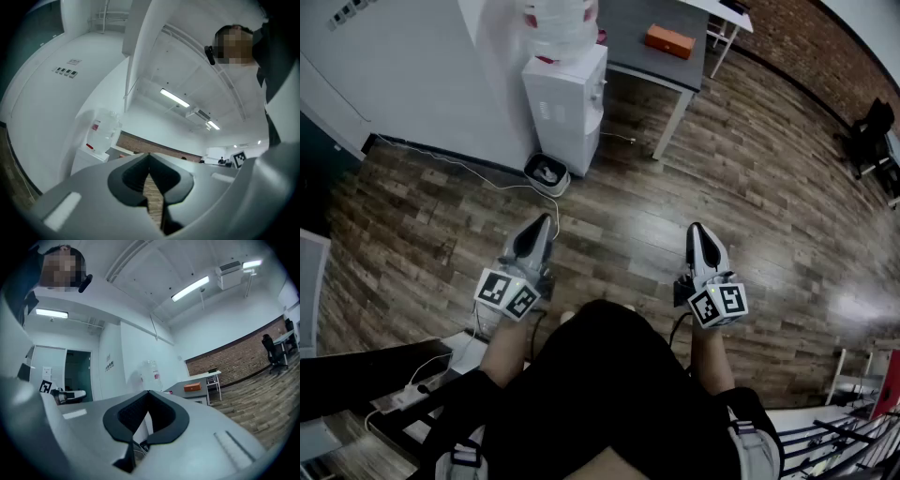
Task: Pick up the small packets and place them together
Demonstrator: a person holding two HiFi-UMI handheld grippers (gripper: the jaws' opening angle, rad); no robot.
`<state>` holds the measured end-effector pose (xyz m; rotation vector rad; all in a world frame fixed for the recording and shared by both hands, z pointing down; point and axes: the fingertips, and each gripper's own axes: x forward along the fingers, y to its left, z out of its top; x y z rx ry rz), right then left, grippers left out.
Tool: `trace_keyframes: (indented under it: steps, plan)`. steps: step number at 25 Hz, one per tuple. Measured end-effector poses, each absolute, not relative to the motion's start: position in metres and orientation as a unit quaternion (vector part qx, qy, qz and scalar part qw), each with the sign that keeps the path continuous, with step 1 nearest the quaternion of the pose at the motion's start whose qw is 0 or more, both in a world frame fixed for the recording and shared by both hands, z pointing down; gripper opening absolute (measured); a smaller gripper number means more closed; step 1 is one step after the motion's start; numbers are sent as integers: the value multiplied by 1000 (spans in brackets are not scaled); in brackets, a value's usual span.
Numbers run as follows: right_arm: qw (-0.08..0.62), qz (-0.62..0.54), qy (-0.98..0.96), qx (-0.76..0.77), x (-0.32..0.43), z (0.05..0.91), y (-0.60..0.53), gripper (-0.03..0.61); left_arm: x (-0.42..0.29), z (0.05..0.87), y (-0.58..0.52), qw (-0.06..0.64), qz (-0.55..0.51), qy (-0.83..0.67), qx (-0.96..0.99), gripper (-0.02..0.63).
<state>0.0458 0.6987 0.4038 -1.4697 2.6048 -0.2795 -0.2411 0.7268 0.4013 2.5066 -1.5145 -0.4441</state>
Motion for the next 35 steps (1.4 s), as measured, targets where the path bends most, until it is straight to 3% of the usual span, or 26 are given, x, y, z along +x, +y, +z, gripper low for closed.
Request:
trace_keyframes:
  steps: [12, 23, 35]
  plan:
    - [76, -97, 863, -490, 66, 408, 700, 0, -214, 413, 720, 101, -125, -501, 850, 0]
    - [114, -135, 835, -520, 135, 424, 700, 2, -166, 420, 700, 96, -102, -496, 857, 0]
    - [107, -152, 833, -521, 205, 433, 682, 2, -112, 431, 677, 104, -96, -520, 843, 0]
